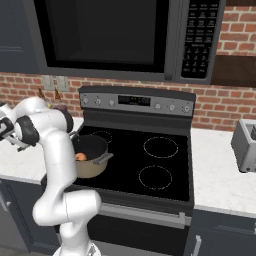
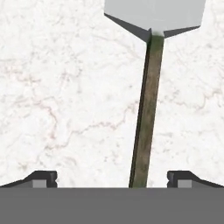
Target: Put the onion and garlic in the pot. Retrieve the spatula and lightly stir the vegetables in the pot.
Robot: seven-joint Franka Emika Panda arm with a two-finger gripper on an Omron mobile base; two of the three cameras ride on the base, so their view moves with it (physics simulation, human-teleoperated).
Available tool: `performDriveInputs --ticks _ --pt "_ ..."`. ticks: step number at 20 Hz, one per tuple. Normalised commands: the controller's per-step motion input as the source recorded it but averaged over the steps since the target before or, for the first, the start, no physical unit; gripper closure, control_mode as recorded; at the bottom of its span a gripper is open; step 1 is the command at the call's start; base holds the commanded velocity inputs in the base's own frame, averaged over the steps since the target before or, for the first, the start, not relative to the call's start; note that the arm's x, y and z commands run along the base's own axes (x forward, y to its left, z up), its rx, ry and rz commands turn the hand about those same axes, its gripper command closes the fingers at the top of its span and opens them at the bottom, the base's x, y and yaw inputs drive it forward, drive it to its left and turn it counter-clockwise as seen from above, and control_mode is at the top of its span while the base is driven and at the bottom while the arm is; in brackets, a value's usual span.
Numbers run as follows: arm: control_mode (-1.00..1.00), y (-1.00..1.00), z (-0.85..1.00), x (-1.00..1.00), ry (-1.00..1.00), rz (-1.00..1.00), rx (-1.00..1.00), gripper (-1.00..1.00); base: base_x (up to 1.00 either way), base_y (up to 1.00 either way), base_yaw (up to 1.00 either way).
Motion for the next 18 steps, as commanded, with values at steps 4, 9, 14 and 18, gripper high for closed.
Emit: performDriveInputs --ticks 4,9,14,18 --pt "-1.00 -0.39 -0.38 0.14 0.00 0.00 0.00 -1.00 0.00 0.00 0.00" --pt "-1.00 -0.14 -0.38 0.22 0.00 0.00 0.00 -1.00 0.00 0.00 0.00" --pt "-1.00 0.00 -0.27 0.03 0.00 0.00 0.00 1.00 0.00 0.00 0.00" --pt "-1.00 0.00 -0.13 -0.09 0.01 0.00 0.03 1.00 0.00 0.00 0.00"
